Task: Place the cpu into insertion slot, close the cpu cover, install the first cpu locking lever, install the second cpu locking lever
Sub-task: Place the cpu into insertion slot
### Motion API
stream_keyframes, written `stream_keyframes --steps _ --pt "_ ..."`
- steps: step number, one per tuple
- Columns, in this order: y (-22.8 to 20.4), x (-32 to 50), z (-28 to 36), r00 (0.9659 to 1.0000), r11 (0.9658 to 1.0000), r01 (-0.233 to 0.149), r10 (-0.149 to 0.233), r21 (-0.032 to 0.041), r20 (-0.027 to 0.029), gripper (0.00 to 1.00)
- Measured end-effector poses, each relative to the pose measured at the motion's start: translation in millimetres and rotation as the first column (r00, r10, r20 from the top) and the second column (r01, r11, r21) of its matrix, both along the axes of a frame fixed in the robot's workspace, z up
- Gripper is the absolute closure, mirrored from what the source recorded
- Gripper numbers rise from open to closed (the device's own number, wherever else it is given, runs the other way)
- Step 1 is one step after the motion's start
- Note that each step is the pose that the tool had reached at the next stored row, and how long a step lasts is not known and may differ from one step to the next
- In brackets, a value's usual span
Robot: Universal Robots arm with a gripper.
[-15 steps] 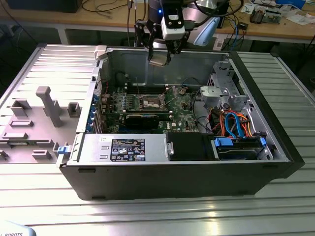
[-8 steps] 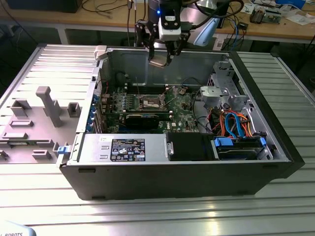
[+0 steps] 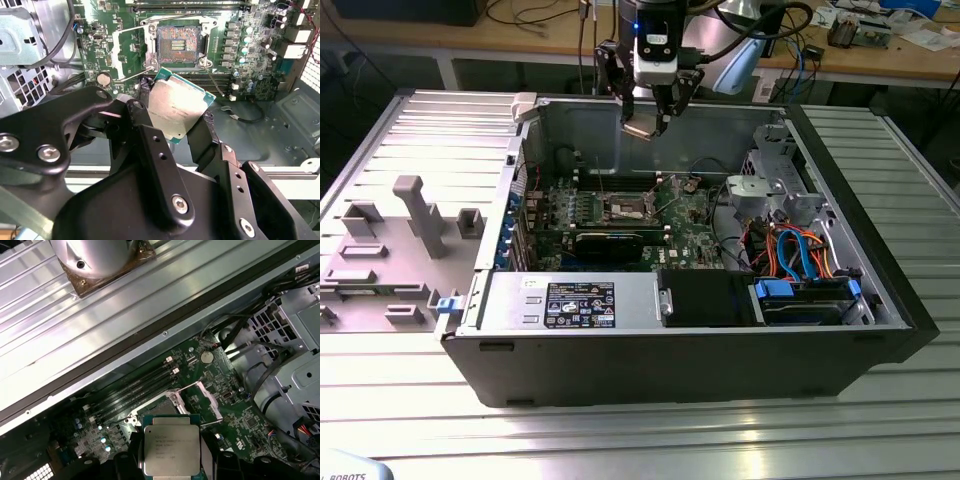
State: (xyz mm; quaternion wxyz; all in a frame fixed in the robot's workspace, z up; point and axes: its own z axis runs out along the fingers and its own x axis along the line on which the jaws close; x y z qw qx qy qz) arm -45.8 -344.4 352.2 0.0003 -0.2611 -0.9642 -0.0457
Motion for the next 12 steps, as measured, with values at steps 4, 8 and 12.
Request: stream_keyframes --steps 4,8,12 --pt "0.0 -0.1 0.0 1.0000 1.0000 0.000 0.000 0.0000 0.0000 0.46" --pt "0.0 0.0 0.0 1.0000 1.0000 0.001 -0.001 0.0001 0.0001 0.46" --pt "0.0 0.0 0.0 1.0000 1.0000 0.004 -0.004 0.0001 0.0001 0.46"
